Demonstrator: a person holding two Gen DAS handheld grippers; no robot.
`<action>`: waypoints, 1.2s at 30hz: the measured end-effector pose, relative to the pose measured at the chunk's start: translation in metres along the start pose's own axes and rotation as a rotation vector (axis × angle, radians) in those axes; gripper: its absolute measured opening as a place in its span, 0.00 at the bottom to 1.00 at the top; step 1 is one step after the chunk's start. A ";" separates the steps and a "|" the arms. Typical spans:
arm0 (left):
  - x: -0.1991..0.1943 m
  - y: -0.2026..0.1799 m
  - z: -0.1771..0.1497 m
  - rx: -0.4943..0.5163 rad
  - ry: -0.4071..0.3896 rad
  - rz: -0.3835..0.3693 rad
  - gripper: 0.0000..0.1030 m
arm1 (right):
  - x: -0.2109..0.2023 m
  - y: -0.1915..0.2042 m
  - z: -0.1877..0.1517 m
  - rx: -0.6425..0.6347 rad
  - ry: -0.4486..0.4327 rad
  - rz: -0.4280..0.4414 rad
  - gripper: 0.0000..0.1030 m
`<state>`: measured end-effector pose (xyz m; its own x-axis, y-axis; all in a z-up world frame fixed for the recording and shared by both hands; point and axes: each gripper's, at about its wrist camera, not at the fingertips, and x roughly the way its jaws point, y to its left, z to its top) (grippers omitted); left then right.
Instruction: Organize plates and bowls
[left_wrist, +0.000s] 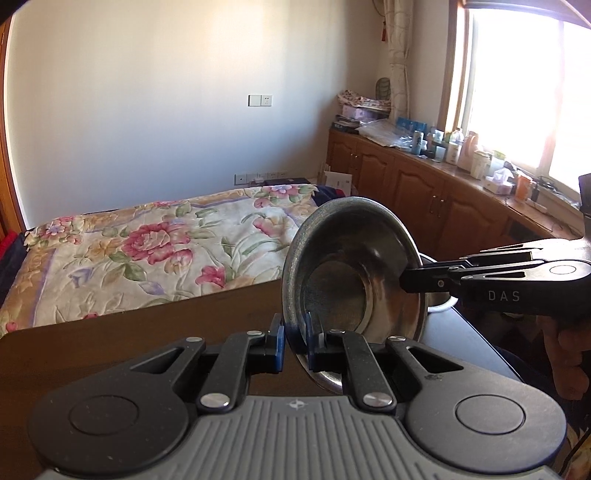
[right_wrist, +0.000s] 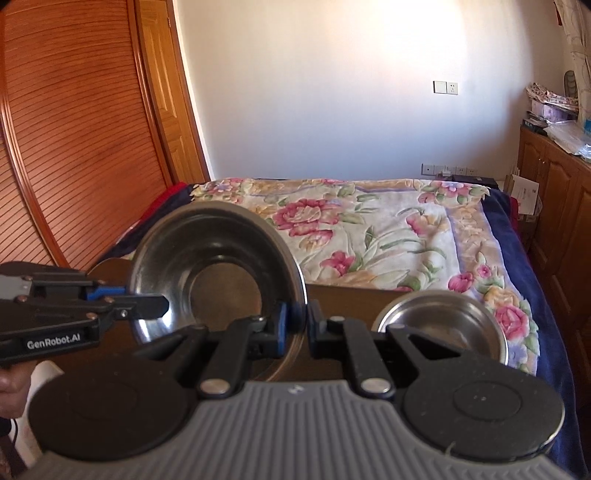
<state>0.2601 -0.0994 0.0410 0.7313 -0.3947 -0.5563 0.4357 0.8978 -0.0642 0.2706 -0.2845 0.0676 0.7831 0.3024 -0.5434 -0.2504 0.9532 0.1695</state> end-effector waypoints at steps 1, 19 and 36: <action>-0.004 -0.002 -0.003 0.004 -0.002 -0.002 0.12 | -0.004 0.001 -0.002 0.000 -0.001 0.000 0.12; -0.057 -0.017 -0.067 0.001 -0.014 -0.046 0.13 | -0.051 0.026 -0.050 0.002 -0.031 0.005 0.11; -0.063 -0.020 -0.107 0.002 0.045 -0.053 0.14 | -0.064 0.043 -0.088 -0.006 -0.001 0.023 0.11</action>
<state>0.1485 -0.0718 -0.0114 0.6829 -0.4328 -0.5885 0.4748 0.8752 -0.0927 0.1595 -0.2632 0.0374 0.7777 0.3244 -0.5384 -0.2721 0.9459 0.1769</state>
